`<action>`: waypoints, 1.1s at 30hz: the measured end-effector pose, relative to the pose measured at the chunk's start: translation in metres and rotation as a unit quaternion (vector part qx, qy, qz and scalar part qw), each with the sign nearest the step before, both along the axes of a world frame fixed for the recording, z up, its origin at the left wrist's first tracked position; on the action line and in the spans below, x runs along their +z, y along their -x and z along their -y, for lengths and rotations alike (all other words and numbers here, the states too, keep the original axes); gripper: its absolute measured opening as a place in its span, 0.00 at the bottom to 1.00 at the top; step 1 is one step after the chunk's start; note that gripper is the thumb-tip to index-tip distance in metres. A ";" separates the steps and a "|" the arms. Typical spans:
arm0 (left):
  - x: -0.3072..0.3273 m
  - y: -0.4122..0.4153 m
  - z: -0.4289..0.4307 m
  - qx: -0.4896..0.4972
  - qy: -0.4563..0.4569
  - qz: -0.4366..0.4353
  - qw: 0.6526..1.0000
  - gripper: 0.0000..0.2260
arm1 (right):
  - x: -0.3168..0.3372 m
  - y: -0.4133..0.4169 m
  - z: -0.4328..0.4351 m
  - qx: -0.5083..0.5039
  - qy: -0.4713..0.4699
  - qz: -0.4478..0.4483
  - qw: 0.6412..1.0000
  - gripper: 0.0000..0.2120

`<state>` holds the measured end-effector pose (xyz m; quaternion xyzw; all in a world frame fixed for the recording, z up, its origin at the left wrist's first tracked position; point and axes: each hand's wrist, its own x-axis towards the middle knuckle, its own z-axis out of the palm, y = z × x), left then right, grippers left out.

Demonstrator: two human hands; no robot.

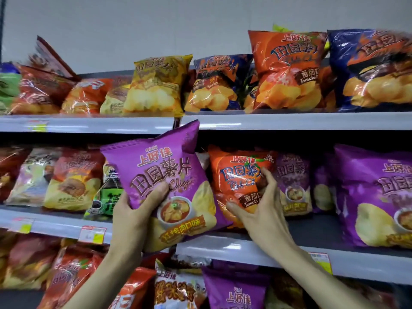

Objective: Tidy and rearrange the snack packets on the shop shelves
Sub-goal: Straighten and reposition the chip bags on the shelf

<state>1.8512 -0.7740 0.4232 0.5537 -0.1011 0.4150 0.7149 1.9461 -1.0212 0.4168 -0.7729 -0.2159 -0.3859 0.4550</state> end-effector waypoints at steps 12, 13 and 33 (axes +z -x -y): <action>0.018 0.016 0.037 -0.075 -0.135 -0.048 0.987 0.15 | 0.000 0.016 0.025 0.064 -0.015 0.004 0.998 0.24; 0.022 0.015 0.048 -0.086 -0.139 -0.050 0.985 0.13 | 0.002 0.026 0.035 0.075 -0.039 -0.004 0.996 0.20; 0.034 -0.067 0.194 -0.182 -0.282 -0.023 0.942 0.25 | 0.009 0.050 0.129 -0.061 -0.011 -0.044 0.997 0.44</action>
